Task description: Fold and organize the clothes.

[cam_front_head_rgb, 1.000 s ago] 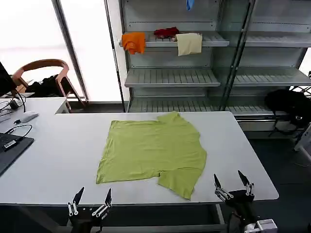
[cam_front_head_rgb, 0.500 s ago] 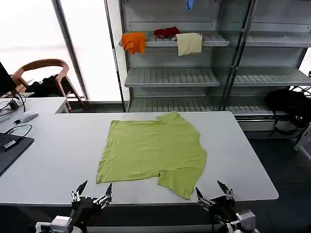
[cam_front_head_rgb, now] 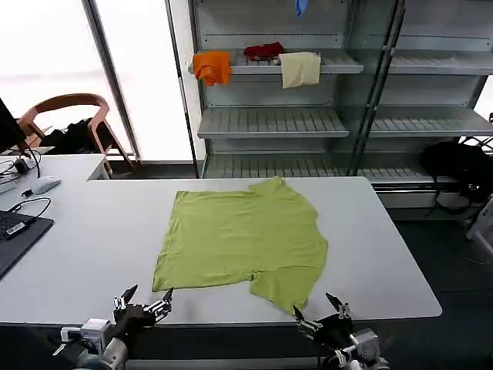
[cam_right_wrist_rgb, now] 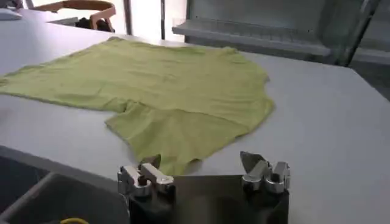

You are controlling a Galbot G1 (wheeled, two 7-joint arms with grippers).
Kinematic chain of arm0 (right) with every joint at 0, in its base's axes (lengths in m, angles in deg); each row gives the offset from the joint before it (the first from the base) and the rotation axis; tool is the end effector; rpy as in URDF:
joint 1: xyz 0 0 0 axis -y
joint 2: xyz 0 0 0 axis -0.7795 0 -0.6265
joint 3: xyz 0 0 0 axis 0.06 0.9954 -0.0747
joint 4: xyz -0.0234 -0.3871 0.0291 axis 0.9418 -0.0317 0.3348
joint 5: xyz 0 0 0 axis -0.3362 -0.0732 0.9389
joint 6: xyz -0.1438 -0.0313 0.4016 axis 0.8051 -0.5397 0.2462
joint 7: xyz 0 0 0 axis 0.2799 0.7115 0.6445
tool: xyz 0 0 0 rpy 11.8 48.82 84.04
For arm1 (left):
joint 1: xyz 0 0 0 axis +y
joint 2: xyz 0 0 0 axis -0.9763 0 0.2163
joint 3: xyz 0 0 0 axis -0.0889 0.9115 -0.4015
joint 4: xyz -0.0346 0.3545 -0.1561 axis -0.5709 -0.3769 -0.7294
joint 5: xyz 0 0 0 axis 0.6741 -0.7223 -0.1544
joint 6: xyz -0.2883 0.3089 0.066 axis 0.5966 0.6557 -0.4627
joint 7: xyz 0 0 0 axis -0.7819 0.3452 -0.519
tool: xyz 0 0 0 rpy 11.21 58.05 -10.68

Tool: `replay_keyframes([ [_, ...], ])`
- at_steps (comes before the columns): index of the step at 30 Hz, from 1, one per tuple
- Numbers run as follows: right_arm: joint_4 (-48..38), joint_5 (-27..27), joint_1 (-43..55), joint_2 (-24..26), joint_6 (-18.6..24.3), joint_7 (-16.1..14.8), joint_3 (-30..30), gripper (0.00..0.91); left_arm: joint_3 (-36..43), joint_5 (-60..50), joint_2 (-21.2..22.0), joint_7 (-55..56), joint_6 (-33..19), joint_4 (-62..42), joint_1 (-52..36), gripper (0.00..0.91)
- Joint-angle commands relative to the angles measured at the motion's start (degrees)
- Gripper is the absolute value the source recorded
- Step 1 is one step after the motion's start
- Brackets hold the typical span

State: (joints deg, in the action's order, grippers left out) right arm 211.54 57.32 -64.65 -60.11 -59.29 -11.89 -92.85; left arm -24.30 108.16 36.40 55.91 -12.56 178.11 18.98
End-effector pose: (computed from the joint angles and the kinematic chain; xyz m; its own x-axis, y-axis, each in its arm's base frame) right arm 0.2171 0.0117 -0.2626 -0.8385 -0.2528 0.4827 -0.3249 0.9431 -0.0705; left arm 0.2298 0.0620 -0.2598 -0.8770 0.0548 0.4773 0.0644 0.9979 0.0037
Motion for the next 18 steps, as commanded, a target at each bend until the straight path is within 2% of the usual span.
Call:
replay_keyframes([
  [1,-1.9,-0.4,3.5,-0.4,-1.2,-0.2,1.8,0.907,0.0,3.1,-0.1,-1.2,0.7,-5.1,-3.1,0.907],
  [3,-2.6,-0.3,4.0,-0.6,-1.2,-0.2,2.1,0.907,0.2,3.2,-0.1,-1.4,0.5,-5.7,-3.7,0.897],
  [6,-3.2,-0.3,4.9,-0.8,-1.2,-0.1,2.5,0.907,0.4,3.5,-0.1,-1.8,0.5,-6.6,-4.6,0.826],
  [7,-3.3,-0.3,5.1,-0.8,-1.2,-0.1,2.6,0.846,0.5,3.6,-0.2,-1.9,0.4,-7.0,-4.9,0.786],
  [8,-3.5,-0.3,5.4,-0.9,-1.2,-0.1,2.8,0.846,0.6,3.6,-0.1,-1.9,0.4,-7.2,-5.1,0.766],
  [9,-3.7,-0.3,5.6,-0.9,-1.2,-0.1,3.0,0.786,0.7,3.6,-0.1,-2.0,0.4,-7.5,-5.4,0.756],
  [11,-4.2,-0.3,6.1,-1.0,-1.2,0.0,3.5,0.725,0.8,3.7,-0.1,-2.1,0.2,-8.3,-5.9,0.705],
  [12,-4.4,-0.3,6.3,-1.1,-1.2,0.1,3.8,0.705,0.8,3.7,-0.1,-2.2,0.1,-8.5,-6.1,0.665],
  [13,-4.6,-0.3,6.5,-1.1,-1.2,0.1,4.0,0.635,0.8,3.8,-0.1,-2.3,0.1,-8.8,-6.2,0.584],
  [18,-5.4,-0.3,7.5,-1.4,-1.3,0.2,5.1,0.534,0.9,3.9,-0.2,-2.8,0.0,-9.7,-6.5,0.514],
])
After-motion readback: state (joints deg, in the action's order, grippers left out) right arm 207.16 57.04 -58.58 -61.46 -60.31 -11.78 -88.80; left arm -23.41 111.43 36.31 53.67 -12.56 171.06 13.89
